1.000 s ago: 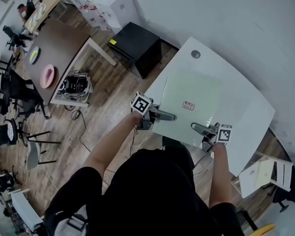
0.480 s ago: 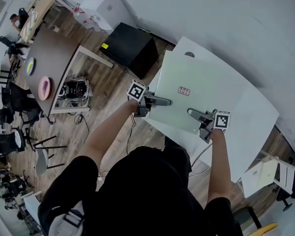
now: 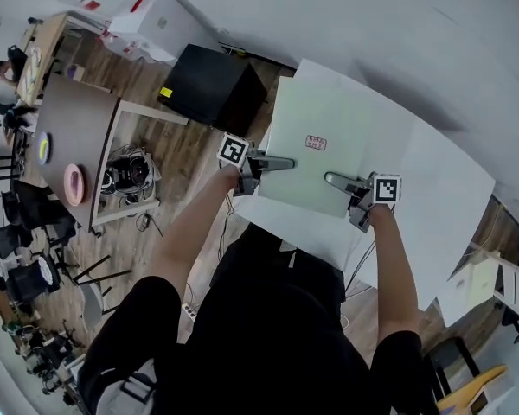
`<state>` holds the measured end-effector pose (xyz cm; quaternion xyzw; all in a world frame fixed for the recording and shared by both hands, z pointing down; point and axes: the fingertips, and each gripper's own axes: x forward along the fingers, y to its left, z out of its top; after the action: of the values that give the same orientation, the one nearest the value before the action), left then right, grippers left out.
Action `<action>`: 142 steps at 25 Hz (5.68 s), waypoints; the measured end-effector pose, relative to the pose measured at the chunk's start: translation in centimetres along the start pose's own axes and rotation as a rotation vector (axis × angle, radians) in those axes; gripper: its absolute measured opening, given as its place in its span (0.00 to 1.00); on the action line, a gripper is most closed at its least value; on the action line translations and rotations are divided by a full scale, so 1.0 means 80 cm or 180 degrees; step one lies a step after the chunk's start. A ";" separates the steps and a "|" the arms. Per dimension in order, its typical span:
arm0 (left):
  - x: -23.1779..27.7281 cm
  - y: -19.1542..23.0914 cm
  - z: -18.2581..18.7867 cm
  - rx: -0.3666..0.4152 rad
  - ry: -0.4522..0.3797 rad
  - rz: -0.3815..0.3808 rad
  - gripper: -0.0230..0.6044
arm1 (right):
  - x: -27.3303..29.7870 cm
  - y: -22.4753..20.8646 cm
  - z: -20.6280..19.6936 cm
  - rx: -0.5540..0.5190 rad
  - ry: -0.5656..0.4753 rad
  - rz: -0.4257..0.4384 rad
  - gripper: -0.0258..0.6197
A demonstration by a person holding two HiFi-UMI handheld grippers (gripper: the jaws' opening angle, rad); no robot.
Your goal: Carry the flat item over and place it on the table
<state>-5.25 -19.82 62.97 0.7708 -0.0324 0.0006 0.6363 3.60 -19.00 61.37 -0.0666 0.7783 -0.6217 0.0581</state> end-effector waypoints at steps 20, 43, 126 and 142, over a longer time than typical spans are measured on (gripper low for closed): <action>-0.004 0.112 0.123 -0.0598 0.0520 -0.0112 0.53 | 0.040 -0.124 0.093 0.0460 -0.0589 -0.0334 0.50; -0.004 0.149 0.146 -0.0787 0.0495 0.0154 0.56 | 0.028 -0.182 0.106 0.0883 -0.0749 -0.1013 0.53; -0.129 -0.031 0.141 0.1355 -0.0707 0.0688 0.53 | 0.053 0.039 0.045 -0.1125 -0.1634 -0.2301 0.54; -0.083 -0.211 -0.110 0.2441 -0.0946 0.1404 0.07 | 0.065 0.244 -0.118 -0.2006 -0.1923 -0.2002 0.14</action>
<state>-10.68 -7.67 47.84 0.9168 -0.2838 0.0374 0.2785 -3.76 -6.59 44.37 -0.4866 0.8182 -0.2986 0.0677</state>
